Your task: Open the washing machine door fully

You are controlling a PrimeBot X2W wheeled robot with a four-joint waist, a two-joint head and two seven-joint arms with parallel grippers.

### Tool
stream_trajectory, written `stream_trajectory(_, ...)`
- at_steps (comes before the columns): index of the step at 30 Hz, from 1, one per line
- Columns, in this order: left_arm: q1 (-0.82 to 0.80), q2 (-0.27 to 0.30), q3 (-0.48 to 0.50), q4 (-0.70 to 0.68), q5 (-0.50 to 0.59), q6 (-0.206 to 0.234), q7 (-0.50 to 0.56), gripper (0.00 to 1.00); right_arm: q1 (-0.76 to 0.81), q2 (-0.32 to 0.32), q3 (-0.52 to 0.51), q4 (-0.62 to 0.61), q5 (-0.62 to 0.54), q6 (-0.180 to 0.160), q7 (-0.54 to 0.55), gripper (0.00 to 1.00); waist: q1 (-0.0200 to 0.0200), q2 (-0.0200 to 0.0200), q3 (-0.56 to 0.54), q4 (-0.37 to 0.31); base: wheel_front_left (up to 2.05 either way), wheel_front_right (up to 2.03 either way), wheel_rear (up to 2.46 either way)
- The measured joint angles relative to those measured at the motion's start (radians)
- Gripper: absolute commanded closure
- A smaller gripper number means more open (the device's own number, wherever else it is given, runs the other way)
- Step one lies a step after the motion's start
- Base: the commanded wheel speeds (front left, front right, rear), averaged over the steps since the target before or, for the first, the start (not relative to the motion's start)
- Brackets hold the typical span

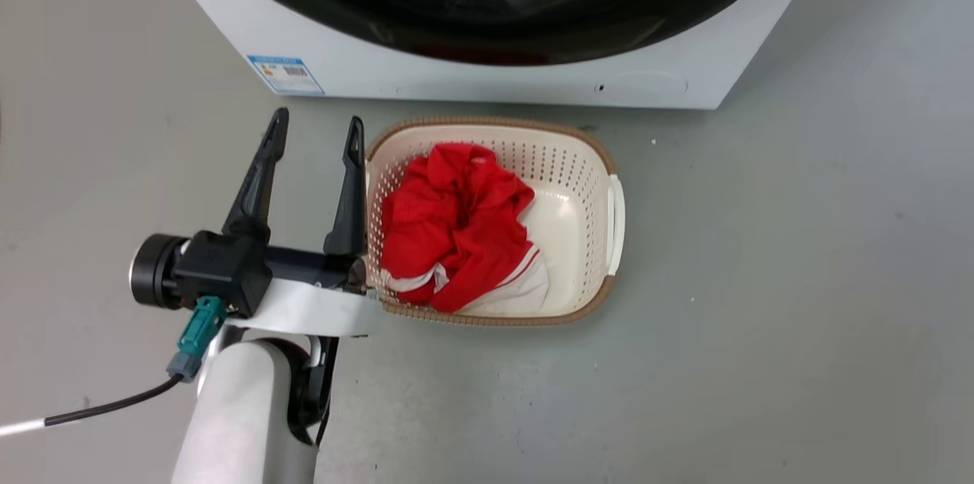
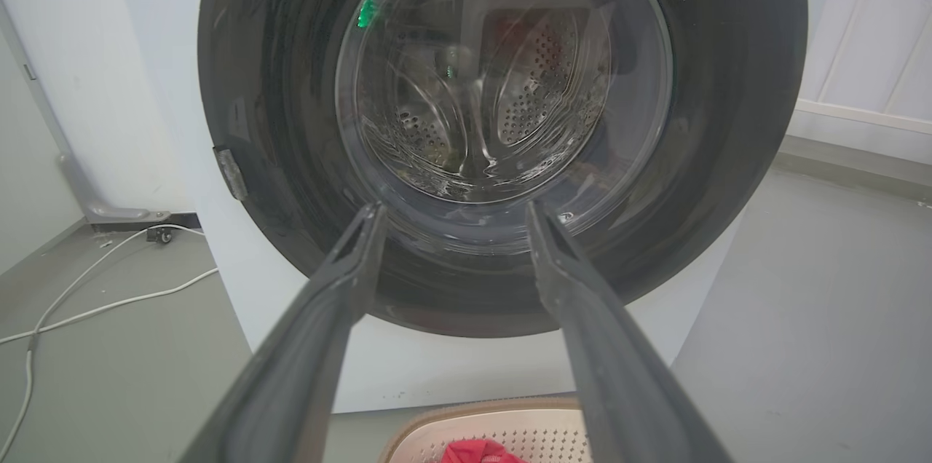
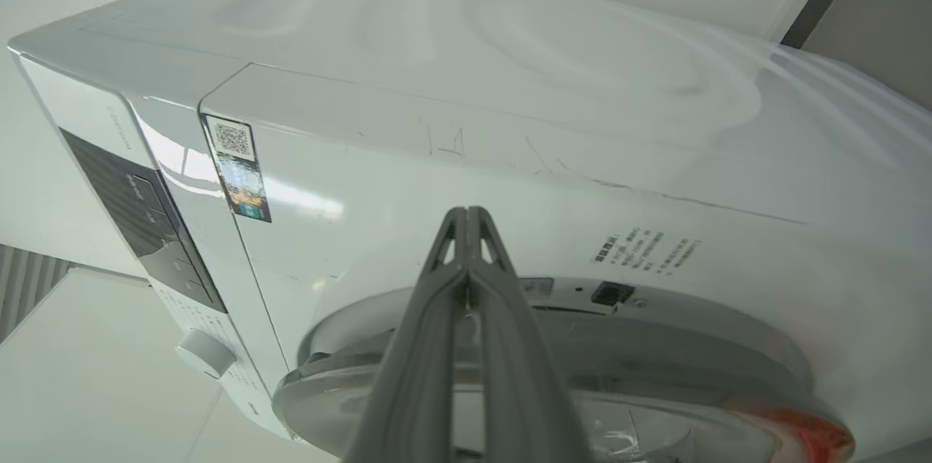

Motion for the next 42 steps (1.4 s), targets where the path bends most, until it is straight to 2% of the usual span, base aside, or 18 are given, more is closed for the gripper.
stream_trajectory(8, -0.039, 0.0, -0.009, -0.024, 0.0, 0.0, 0.0, 0.0, -0.214, 0.011, 0.145, 0.134, -0.072, 0.0, 0.116, 1.0, 0.0, 0.0, 0.073, 0.014, 0.0, 0.0, 0.0)
stream_trajectory(17, -0.043, 0.0, -0.015, -0.049, 0.0, 0.0, 0.0, 0.0, -0.287, 0.052, 0.246, 0.19, -0.13, 0.0, 0.21, 1.0, 0.0, 0.0, 0.102, 0.023, 0.0, 0.0, 0.0)
stream_trajectory(30, -0.047, 0.0, -0.021, -0.048, -0.001, 0.006, 0.0, 0.0, -0.328, 0.064, 0.286, 0.227, -0.137, 0.0, 0.321, 1.0, -0.0001, 0.0, 0.127, 0.022, 0.0, 0.0, 0.0)
stream_trajectory(42, -0.047, 0.0, -0.016, -0.027, 0.0, 0.005, 0.0, 0.0, -0.245, 0.055, 0.281, 0.124, -0.069, 0.0, 0.466, 1.0, -0.0001, 0.0, 0.088, 0.006, 0.0, 0.0, 0.0)
